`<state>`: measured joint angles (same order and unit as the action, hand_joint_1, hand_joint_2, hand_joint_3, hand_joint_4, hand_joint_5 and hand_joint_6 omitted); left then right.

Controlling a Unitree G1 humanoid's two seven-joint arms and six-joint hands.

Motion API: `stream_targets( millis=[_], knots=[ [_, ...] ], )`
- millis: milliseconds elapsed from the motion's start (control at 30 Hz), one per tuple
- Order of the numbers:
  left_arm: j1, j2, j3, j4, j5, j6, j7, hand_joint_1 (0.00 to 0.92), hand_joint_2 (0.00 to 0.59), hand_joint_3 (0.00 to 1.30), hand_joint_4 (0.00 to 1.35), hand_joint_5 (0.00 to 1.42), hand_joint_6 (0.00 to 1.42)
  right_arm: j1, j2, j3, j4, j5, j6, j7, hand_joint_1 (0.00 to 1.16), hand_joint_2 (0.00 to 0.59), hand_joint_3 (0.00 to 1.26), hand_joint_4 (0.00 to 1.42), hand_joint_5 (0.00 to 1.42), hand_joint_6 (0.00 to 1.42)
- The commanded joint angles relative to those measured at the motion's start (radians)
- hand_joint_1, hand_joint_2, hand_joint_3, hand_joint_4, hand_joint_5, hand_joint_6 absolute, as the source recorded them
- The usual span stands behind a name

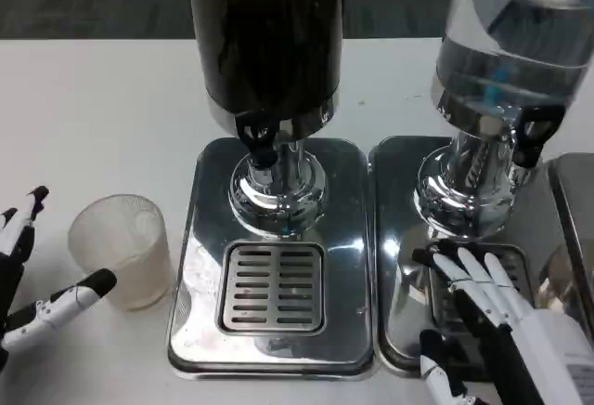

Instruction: Grasp the cup under the faucet to collect the drink, then remove the cup.

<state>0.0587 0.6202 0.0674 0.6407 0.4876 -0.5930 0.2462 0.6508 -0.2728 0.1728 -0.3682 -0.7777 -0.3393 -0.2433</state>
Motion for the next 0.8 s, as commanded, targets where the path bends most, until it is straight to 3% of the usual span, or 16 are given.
stream_targets(
  millis=[33, 333, 800],
  knots=[
    [-0.054, 0.021, -0.038, 0.076, 0.017, -0.036, 0.028, 0.016, 0.024, 0.00, 0.00, 0.00, 0.00, -0.004, 0.002, 0.004, -0.010, 0.001, 0.001, -0.001, 0.49, 0.562, 0.15, 0.06, 0.00, 0.12],
    [-0.109, 0.042, -0.099, 0.157, 0.029, -0.097, 0.069, 0.040, 0.021, 0.00, 0.00, 0.00, 0.00, -0.006, 0.002, 0.015, -0.008, 0.002, 0.007, 0.006, 0.49, 0.562, 0.15, 0.06, 0.00, 0.13],
    [-0.152, 0.054, -0.124, 0.234, 0.025, -0.142, 0.083, 0.039, 0.012, 0.00, 0.00, 0.00, 0.00, 0.001, 0.006, 0.034, -0.008, -0.002, 0.014, 0.006, 0.49, 0.562, 0.15, 0.08, 0.01, 0.14]
  ],
)
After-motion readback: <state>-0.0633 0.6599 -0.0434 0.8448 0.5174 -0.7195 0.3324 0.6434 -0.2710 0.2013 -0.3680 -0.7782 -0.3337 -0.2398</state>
